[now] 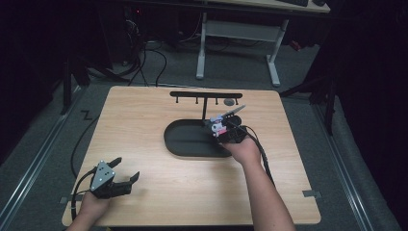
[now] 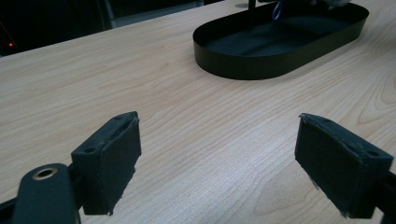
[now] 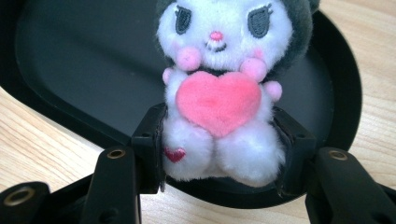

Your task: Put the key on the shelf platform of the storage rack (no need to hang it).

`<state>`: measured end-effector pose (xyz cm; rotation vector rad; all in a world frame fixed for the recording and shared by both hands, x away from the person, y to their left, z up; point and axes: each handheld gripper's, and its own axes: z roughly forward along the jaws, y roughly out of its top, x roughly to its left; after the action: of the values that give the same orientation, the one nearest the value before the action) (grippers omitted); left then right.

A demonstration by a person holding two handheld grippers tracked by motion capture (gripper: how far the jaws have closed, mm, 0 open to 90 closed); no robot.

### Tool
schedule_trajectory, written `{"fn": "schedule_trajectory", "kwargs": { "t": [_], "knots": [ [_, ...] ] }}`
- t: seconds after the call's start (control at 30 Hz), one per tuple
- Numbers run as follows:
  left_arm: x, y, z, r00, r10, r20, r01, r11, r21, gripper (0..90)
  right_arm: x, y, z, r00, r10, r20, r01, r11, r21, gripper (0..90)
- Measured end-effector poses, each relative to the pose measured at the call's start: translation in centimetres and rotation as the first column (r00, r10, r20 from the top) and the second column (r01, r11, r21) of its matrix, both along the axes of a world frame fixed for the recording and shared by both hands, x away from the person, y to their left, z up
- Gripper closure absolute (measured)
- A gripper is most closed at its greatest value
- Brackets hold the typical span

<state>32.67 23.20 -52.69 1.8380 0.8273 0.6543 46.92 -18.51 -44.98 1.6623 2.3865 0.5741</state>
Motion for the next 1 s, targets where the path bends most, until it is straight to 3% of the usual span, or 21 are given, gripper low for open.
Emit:
{"fn": "schedule_trajectory", "kwargs": {
  "t": [0.33,0.73,1.0],
  "knots": [
    [0.0,-0.1,0.0,1.0,-0.006,-0.001,0.006,0.9999,0.009,15.4,-0.9,-0.4,-2.3,0.9977,0.008,-0.067,-0.009,0.9997,-0.022,47.0],
    [0.0,-0.1,0.0,1.0,-0.005,-0.003,0.005,0.9999,0.009,15.4,-0.6,0.3,-3.1,0.9985,0.015,-0.054,-0.016,0.9997,-0.019,43.1],
    [0.0,-0.1,0.0,1.0,-0.005,-0.003,0.005,0.9999,0.01,15.4,-0.6,0.7,-3.1,0.9986,0.024,-0.046,-0.025,0.9996,-0.011,30.6]
  ]
}}
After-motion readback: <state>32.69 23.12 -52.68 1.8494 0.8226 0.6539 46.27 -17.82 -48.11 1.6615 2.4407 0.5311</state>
